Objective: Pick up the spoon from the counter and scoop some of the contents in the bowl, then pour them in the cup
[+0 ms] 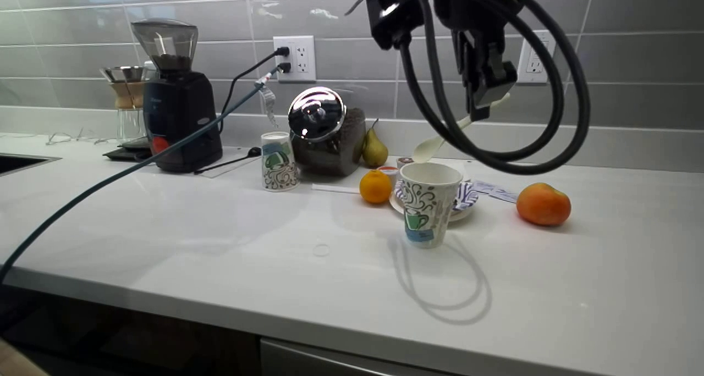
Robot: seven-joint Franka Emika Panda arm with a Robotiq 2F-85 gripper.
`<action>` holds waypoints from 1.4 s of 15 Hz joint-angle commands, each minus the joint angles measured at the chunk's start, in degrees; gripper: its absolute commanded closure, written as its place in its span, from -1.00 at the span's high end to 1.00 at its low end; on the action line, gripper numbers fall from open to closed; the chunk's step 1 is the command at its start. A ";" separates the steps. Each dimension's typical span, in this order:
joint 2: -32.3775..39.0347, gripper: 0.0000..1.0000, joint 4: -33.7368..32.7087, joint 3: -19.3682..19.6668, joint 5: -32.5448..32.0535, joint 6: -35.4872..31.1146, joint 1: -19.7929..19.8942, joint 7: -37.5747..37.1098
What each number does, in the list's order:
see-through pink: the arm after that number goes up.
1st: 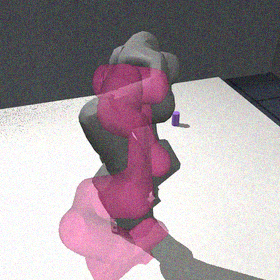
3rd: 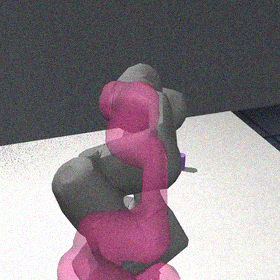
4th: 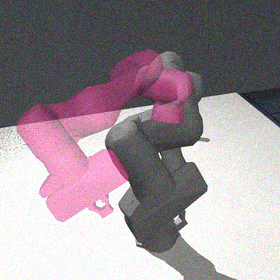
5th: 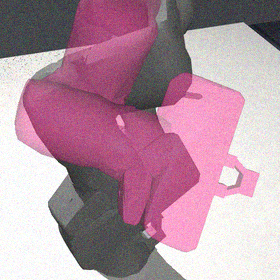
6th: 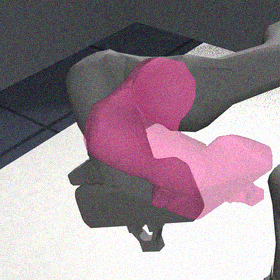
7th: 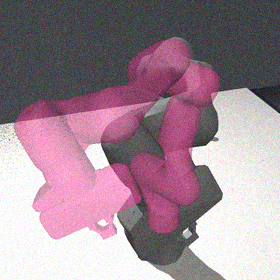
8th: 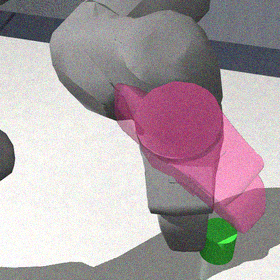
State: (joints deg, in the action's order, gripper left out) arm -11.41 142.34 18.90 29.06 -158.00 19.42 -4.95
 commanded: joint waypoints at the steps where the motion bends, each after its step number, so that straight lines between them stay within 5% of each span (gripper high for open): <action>1: -3.76 -0.94 -2.09 4.26 5.27 6.77 -0.45 -2.12; 4: -0.04 -0.93 -8.26 9.98 11.80 14.75 0.02 0.09; 5: -2.61 -0.75 -4.10 6.72 7.74 10.28 0.58 -0.76; 8: -1.50 -0.75 -6.76 9.25 9.75 13.82 1.29 -0.21; 9: -1.28 -0.94 -6.93 9.22 9.87 13.93 1.26 -0.21; 13: 6.18 -0.94 -11.82 8.20 8.71 13.96 2.54 -11.52; 21: 20.08 -0.94 -24.92 10.08 13.94 28.62 7.70 -27.01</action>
State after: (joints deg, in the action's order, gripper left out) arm 2.02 123.56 29.03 38.72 -134.53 25.39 -27.89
